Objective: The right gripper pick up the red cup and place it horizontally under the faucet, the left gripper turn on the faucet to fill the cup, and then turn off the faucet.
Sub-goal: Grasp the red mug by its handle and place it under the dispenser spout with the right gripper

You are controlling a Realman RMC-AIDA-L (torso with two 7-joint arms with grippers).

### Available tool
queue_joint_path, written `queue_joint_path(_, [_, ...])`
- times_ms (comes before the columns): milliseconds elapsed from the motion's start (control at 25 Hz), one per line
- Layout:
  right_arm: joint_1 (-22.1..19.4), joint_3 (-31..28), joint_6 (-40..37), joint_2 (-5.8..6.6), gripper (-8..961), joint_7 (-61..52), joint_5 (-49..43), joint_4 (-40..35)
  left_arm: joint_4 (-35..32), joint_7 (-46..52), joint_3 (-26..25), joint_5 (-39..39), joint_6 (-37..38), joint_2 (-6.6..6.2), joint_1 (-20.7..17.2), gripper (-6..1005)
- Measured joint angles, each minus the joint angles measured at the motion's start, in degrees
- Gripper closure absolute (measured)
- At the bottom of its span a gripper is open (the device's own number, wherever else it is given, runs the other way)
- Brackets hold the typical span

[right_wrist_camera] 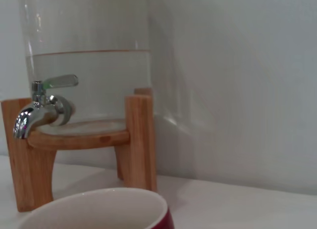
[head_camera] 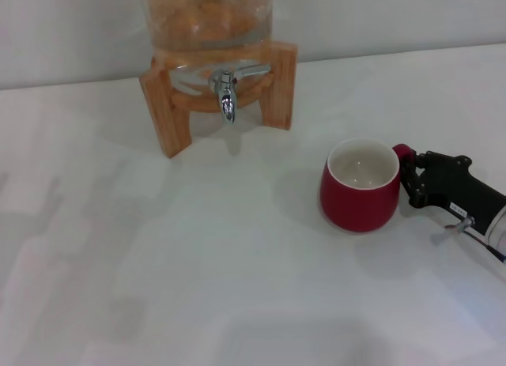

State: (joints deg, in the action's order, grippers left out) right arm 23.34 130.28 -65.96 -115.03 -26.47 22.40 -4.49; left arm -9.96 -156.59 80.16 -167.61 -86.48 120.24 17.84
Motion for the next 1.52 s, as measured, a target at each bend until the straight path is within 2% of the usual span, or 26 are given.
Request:
queue_joint_path(520, [2.6,0.7,2.0,-0.19,850,-1.7,-0.6,-1.7,0.1,-0.1,0.6,0.0,0.1,-0.09,0.2,146])
queue_joint_path(1520, [10.7,0.8,12.8,-0.29,850,-1.7,-3.8,-6.0,-0.1,-0.2,1.3,0.0,1.7,-0.18,1.8,146])
